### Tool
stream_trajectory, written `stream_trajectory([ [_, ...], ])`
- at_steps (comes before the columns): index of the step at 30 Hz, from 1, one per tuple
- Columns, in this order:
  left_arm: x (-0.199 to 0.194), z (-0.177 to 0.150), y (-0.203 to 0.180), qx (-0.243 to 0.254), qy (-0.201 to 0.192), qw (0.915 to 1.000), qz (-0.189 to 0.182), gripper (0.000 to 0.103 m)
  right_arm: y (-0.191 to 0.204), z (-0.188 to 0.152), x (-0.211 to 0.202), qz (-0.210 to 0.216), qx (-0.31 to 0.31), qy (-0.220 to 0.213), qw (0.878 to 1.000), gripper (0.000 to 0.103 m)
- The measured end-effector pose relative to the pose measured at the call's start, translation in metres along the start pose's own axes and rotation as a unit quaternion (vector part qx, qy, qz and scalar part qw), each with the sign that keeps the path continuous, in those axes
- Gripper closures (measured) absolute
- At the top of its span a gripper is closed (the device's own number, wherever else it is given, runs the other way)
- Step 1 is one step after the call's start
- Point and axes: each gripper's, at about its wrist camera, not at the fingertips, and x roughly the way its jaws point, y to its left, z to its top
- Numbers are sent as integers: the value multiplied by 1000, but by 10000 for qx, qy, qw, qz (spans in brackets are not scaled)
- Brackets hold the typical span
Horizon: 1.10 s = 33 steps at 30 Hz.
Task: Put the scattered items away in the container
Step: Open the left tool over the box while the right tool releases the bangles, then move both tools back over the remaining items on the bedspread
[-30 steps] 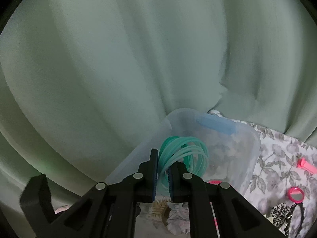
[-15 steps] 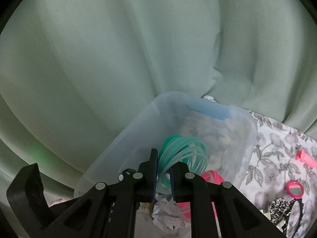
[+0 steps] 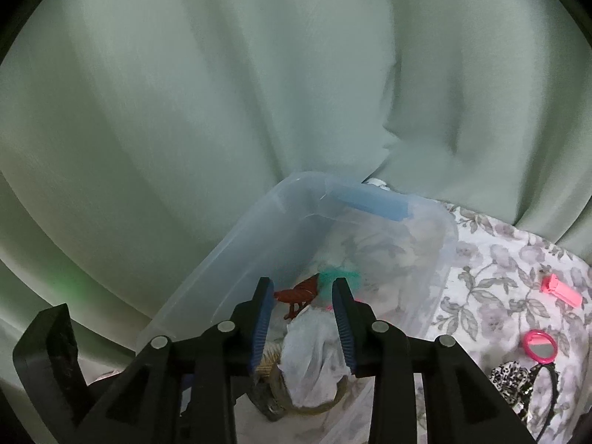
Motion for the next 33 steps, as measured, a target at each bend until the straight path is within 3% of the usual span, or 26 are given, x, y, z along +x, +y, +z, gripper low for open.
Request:
stream_trajectory([
  [8, -8, -3, -11, 79, -43, 10000, 30, 65, -5, -8, -30, -35, 128, -179, 9998, 65],
  [12, -10, -2, -19, 139, -105, 9998, 83, 53, -7, -12, -45, -53, 191, -269, 9994, 65],
  [18, -21, -4, -35, 307, -212, 9992, 116, 45, -12, -20, -68, -74, 255, -405, 9988, 65],
  [33, -48, -16, -71, 693, -379, 9966, 249, 35, -23, -55, -111, 12, 468, -677, 9966, 61],
])
